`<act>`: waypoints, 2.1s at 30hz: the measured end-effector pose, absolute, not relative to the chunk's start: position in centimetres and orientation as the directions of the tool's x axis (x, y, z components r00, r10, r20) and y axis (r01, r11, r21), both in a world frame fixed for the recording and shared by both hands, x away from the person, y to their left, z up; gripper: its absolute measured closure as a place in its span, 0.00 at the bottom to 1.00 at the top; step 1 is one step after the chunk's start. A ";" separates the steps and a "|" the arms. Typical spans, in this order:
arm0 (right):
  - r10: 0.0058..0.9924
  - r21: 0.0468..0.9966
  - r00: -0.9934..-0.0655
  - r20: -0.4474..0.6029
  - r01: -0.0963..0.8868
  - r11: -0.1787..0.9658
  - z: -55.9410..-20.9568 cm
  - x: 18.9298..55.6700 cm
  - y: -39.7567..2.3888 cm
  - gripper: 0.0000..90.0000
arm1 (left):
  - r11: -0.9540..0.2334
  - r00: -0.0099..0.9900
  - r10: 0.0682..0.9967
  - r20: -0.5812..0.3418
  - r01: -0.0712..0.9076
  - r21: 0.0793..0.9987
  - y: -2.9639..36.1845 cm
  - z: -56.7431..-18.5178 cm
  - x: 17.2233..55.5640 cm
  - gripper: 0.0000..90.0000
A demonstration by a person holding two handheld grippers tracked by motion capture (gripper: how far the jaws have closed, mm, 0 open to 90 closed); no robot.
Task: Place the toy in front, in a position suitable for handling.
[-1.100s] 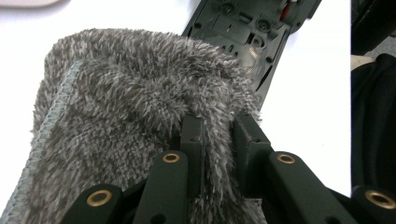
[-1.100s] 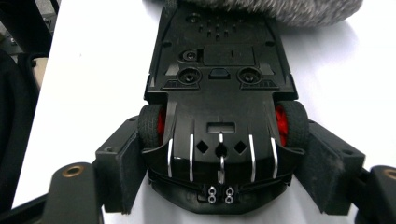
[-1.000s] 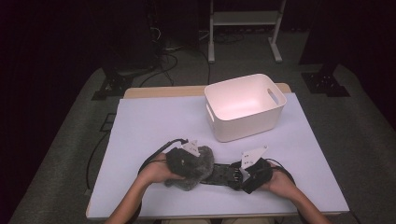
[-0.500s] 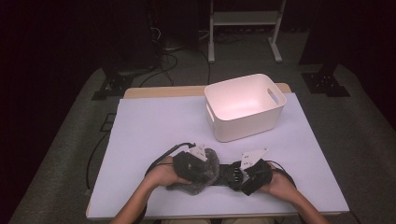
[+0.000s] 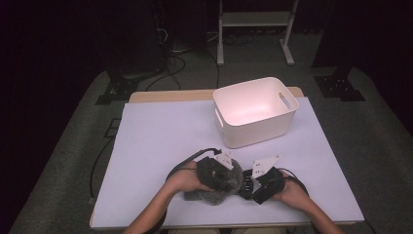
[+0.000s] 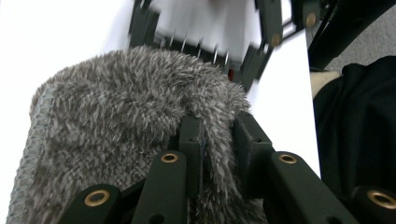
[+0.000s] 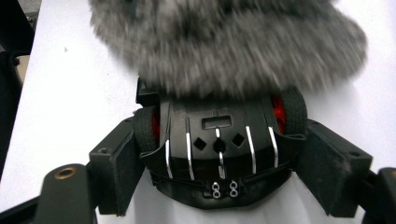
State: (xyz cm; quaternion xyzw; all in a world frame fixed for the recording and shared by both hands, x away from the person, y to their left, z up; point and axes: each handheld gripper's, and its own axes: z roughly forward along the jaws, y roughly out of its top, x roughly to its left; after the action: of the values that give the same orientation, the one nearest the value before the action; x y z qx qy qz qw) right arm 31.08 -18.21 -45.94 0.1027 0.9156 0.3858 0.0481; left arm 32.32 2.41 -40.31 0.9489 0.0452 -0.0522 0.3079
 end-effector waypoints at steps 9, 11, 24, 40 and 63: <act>0.218 0.722 -0.976 0.005 0.154 0.674 -46.1 31.2 -18.4 0.24 | -0.820 0.995 0.059 -0.085 0.097 0.564 2.6 -40.0 32.4 0.84; 0.216 0.723 -0.976 0.002 0.151 0.674 -46.2 31.3 -18.4 0.24 | -0.821 0.994 0.072 -0.076 0.103 0.562 3.5 -40.0 32.4 0.84; 0.199 0.716 -0.980 -0.010 0.132 0.685 -46.1 31.4 -18.3 0.24 | -0.782 0.966 0.251 -0.063 0.240 0.575 11.0 -39.7 33.6 0.83; 0.178 0.710 -0.983 -0.033 0.102 0.696 -45.7 31.8 -17.9 0.24 | -0.782 0.982 0.161 -0.100 0.189 0.594 6.4 -40.2 34.1 0.83; 0.227 0.736 -0.973 0.048 0.188 0.651 -46.1 31.9 -18.0 0.24 | -0.768 0.995 0.088 -0.039 0.093 0.633 -0.3 -40.1 33.6 0.83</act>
State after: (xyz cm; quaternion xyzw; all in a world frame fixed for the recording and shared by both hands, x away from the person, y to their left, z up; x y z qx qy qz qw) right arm 31.95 -17.99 -46.15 0.1144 0.9082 0.4019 0.0240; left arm 33.56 -0.35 -40.12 0.9403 0.0480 -0.0033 0.3369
